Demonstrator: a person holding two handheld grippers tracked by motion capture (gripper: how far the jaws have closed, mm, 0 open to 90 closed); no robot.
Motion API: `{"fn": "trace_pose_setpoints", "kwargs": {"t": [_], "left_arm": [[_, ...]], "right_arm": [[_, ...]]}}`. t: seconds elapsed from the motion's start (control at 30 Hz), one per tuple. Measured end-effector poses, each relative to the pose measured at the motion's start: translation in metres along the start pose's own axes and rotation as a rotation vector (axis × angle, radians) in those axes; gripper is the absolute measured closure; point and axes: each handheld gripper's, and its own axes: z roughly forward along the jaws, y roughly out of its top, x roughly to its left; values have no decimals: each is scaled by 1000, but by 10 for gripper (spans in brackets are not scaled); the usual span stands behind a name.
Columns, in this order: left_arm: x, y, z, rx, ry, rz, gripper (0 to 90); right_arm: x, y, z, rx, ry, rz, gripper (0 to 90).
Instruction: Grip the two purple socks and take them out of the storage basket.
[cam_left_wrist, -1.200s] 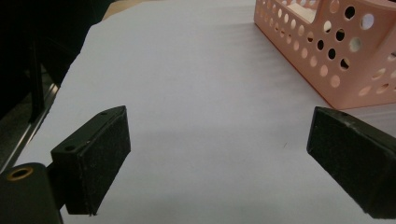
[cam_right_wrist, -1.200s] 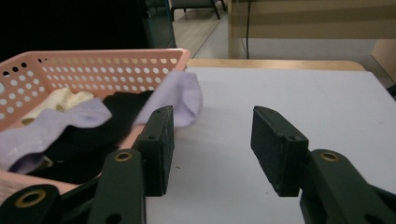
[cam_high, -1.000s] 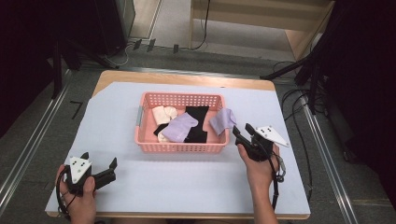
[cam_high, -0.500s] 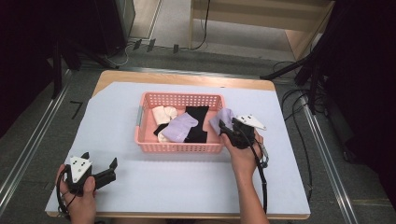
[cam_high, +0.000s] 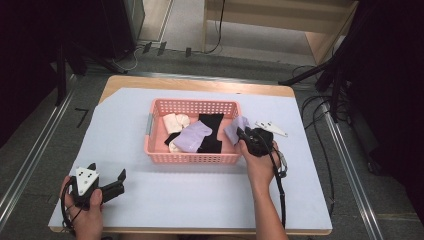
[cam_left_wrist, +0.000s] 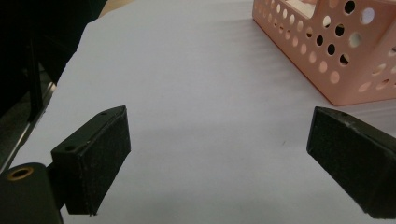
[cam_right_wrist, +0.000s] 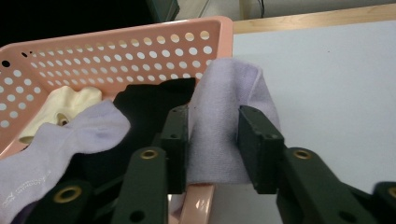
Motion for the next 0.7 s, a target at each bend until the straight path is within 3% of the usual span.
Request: {"fn": "trace_pose_setpoints", "kwargs": {"t": [0.37, 0.7], "left_arm": [[1, 0, 0, 1, -4, -4, 70], [1, 0, 0, 6, -2, -3, 70]], "right_arm": [[4, 0, -3, -46, -23, -20, 741], [3, 4, -12, -87, -15, -43, 869]]}}
